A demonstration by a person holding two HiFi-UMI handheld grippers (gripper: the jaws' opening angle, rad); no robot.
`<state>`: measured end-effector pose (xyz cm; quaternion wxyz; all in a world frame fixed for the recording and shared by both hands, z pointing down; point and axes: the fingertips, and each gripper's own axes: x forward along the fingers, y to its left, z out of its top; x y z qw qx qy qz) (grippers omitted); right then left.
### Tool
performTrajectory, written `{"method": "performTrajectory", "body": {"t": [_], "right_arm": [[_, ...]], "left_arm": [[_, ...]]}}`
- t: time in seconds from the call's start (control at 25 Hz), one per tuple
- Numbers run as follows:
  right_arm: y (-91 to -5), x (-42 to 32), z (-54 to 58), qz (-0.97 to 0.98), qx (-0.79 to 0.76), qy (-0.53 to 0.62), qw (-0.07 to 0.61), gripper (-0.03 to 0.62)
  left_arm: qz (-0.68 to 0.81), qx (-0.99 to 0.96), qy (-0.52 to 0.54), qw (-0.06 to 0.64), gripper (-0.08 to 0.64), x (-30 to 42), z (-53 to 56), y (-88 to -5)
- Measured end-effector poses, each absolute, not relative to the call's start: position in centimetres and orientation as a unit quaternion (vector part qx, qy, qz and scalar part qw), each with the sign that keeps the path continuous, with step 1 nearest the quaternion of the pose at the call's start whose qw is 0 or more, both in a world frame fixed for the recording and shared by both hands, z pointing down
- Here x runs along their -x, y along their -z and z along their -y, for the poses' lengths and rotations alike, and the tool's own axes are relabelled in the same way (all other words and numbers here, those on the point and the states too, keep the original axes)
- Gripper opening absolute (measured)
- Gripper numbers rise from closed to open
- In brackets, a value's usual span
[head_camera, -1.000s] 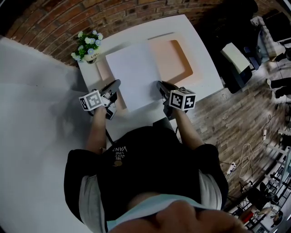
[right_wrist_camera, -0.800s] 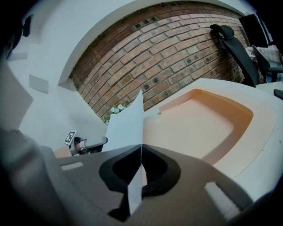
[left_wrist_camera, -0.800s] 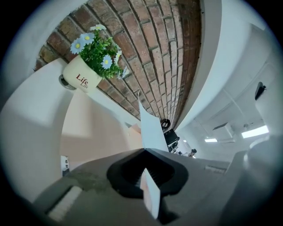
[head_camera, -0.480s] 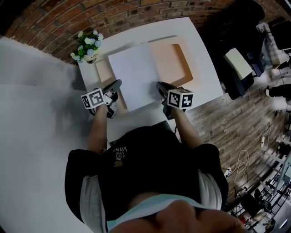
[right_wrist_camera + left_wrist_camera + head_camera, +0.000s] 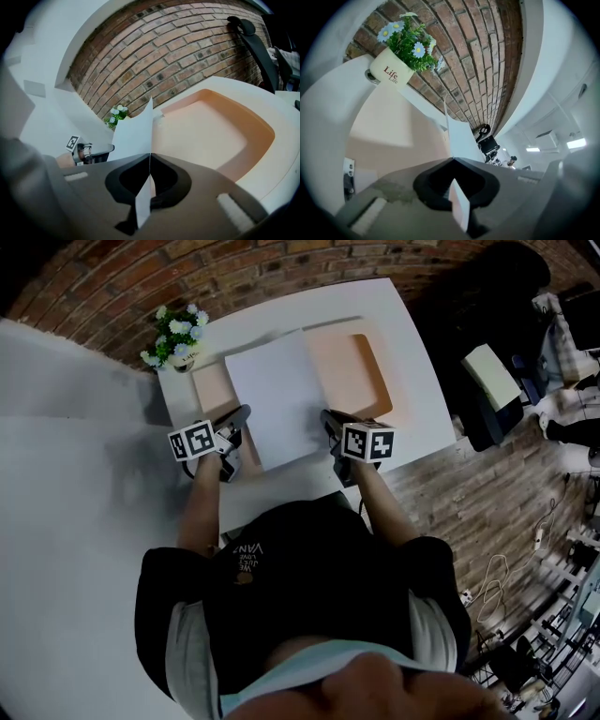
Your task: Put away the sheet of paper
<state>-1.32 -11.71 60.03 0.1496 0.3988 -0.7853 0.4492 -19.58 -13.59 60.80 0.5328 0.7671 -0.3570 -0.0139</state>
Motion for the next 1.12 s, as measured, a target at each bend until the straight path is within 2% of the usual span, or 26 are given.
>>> {"method": "performTrajectory", "body": {"t": [0.32,0.4,0.44,1.12], "right_arm": [[-60.4,1.0,12.2,0.779,-0.392,-0.457,0.175,0.01],[-60.4,1.1,12.5,0.78,-0.391,-0.456,0.176,0.085],[-60.3,1.1,12.6,0.78,-0.392,-0.454,0.176,0.094],[-60.0,0.2,13.3,0.782,-0.402,-0.443,0.175,0.095]], "left_arm": [[0.358,-0.758,0.005,0.545,0.001,18.8,13.8,-61.6],[0.359,-0.757,0.005,0.546,0.0,18.7,13.9,-61.7],[0.359,-0.757,0.005,0.546,0.0,18.7,14.0,-61.8],[0.367,-0.744,-0.006,0.558,0.001,18.7,14.1,-63.4]]}}
